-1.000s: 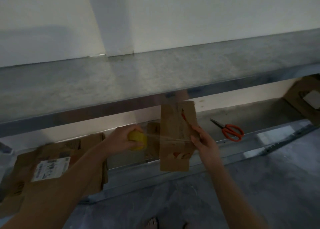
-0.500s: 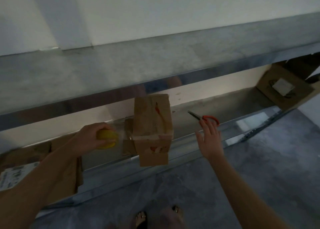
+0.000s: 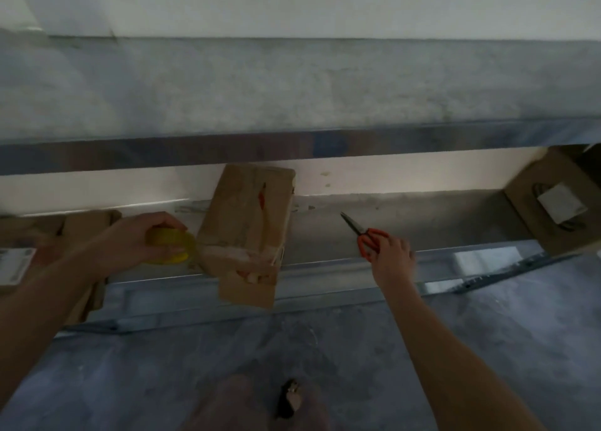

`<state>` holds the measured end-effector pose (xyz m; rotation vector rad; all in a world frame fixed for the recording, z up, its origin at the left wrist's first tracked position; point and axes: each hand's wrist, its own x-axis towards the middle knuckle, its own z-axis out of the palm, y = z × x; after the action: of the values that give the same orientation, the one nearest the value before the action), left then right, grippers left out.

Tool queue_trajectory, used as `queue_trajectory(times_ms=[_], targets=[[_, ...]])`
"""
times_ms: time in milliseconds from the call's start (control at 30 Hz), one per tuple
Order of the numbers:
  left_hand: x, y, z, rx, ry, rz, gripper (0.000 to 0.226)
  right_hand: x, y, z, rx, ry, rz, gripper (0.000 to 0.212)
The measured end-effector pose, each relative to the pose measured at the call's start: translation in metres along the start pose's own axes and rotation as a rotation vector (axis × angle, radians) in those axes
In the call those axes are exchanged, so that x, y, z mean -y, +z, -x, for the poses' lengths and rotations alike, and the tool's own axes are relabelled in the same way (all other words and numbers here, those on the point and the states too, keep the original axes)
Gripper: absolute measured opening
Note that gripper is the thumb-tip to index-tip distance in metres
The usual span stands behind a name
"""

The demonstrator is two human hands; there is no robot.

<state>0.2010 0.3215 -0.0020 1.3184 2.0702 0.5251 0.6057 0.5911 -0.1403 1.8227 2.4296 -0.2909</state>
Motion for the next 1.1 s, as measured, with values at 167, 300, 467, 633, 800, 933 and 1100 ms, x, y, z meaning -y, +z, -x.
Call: queue_trajectory(times_ms=[167, 300, 467, 633, 800, 933, 1100], targets=[[-0.01, 0.003, 0.007, -0.03, -0.031, -0.011, 0.031, 0.015, -0.01, -0.015, 0.063, 0.018, 0.126, 0.038], [-0.016, 0.0, 0.014, -0.041, -0.026, 0.01, 0.032, 0.018, -0.035, 0.016, 0.053, 0.093, -0.189, 0.038], [-0.016, -0.009, 0.02, -0.052, 0.083, -0.027, 0.033, 0.033, -0.057, 0.113, -0.098, -0.013, -0.272, 0.034], [-0.001, -0.025, 0.024, -0.005, 0.179, -0.058, 0.035, 0.09, -0.061, 0.215, -0.112, -0.005, -0.38, 0.043], [0.013, -0.039, 0.019, 0.055, 0.241, -0.083, 0.032, 0.175, -0.054, 0.285, -0.117, 0.054, -0.628, 0.034], [0.013, -0.045, 0.013, 0.08, 0.298, -0.109, 0.031, 0.241, -0.034, 0.301, 0.219, 0.114, -1.151, 0.018], [0.017, -0.047, 0.009, 0.071, 0.344, -0.089, 0.029, 0.288, -0.015, 0.279, 0.505, 0.231, -1.514, 0.027]])
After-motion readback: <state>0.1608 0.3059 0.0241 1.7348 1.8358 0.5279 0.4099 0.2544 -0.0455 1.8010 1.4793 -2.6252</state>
